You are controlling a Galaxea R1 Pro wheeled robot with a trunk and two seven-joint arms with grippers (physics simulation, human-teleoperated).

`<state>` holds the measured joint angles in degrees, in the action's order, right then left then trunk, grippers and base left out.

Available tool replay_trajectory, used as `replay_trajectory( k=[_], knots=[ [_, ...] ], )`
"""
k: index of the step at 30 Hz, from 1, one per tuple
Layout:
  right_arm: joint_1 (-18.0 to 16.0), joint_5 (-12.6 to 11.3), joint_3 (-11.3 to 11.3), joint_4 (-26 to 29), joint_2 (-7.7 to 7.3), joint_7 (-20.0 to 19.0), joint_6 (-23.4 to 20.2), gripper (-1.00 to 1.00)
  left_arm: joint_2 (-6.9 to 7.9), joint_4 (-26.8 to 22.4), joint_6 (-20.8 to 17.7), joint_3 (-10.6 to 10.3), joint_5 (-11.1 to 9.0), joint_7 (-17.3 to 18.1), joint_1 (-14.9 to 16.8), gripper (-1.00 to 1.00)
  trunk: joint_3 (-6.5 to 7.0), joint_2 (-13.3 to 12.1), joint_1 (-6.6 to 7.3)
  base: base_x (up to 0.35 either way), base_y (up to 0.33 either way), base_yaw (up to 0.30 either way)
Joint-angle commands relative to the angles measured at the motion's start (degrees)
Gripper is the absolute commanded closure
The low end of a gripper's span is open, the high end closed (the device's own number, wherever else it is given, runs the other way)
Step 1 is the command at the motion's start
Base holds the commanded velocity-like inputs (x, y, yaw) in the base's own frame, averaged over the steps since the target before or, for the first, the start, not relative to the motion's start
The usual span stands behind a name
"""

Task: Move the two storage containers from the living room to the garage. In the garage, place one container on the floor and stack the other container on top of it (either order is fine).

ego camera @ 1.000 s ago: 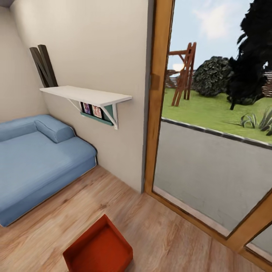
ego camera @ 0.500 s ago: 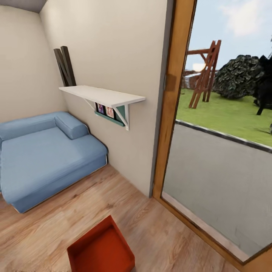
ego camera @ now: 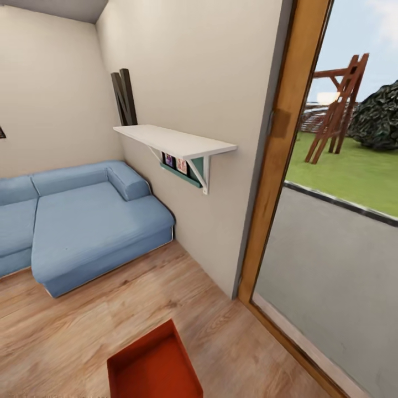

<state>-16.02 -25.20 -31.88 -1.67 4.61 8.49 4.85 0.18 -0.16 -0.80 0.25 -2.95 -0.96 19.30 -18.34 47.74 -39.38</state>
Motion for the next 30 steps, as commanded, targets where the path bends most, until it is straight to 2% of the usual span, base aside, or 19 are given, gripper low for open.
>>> replay_trajectory(
  k=[1,15,30],
  knots=[
    [-0.06,-0.55,-0.47,-0.18,0.05,0.03,0.33,-1.0,-0.01,-0.02,-0.08,0.0,-0.31,-0.09,0.03,-1.0,-0.07,0.05,-0.02,0.159,-0.121,0.271],
    [-0.06,-0.55,-0.47,-0.18,0.05,0.03,0.33,-1.0,-0.01,-0.02,-0.08,0.01,-0.31,-0.09,0.03,-1.0,-0.07,0.05,-0.02,0.137,-0.117,0.271],
    [-0.06,-0.55,-0.48,-0.18,0.05,0.03,0.33,-1.0,-0.01,-0.02,-0.12,0.0,-0.31,-0.09,0.03,-1.0,-0.07,0.05,-0.02,0.009,-0.009,0.271]
  ],
)
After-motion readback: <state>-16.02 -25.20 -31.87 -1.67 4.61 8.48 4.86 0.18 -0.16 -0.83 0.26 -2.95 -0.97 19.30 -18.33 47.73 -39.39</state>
